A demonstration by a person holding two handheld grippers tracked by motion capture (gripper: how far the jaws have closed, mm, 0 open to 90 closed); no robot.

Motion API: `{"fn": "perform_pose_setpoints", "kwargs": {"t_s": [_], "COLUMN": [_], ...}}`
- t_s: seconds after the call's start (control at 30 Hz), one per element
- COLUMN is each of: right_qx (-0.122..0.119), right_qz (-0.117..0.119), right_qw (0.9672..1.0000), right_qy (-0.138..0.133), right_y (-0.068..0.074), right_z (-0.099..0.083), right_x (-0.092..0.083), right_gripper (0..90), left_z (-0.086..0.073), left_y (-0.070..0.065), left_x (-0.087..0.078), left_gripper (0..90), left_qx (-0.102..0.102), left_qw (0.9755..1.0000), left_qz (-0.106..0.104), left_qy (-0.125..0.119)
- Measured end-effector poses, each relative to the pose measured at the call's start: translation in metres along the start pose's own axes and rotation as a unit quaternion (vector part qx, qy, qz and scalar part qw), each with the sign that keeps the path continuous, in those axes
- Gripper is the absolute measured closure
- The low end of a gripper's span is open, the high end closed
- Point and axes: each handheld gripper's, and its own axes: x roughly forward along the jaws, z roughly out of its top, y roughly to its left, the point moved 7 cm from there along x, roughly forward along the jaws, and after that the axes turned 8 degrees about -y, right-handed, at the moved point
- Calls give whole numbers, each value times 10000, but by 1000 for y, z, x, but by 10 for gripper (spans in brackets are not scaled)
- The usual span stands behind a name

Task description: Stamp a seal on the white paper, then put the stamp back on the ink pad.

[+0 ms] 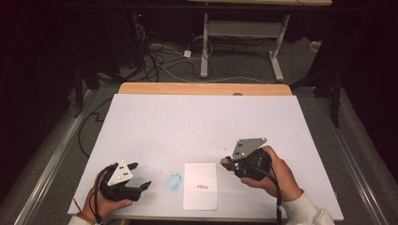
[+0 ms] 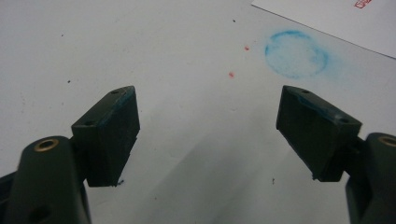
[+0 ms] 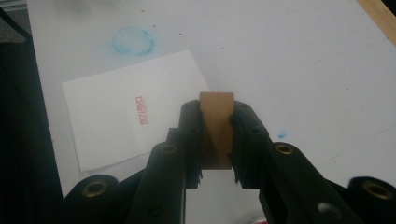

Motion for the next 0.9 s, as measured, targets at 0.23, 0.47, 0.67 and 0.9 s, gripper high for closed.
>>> {"fn": "perform_pose_setpoints", "kwargs": {"t_s": [0.23, 0.47, 0.67, 0.9], "right_qx": [-29, -15, 25, 214], "right_qz": [-40, -71, -202, -314], "right_qw": [10000, 10000, 9997, 9980], "right_qy": [19, 34, 131, 504], "right_y": [0, -3, -11, -26], "right_z": [-2, -6, -12, -31], "right_x": [-7, -14, -22, -25], "right_gripper": [761, 761, 761, 761], "left_z": [0, 0, 0, 1], "left_y": [-1, 0, -1, -2], "left_x": [0, -1, 0, -1], "left_gripper": [207, 207, 207, 207], "left_qx": [-8, -7, 0, 56], "left_qw": [10000, 10000, 10000, 10000], "left_qz": [4, 23, 24, 46], "left_qy": [-12, -11, 1, 17]}}
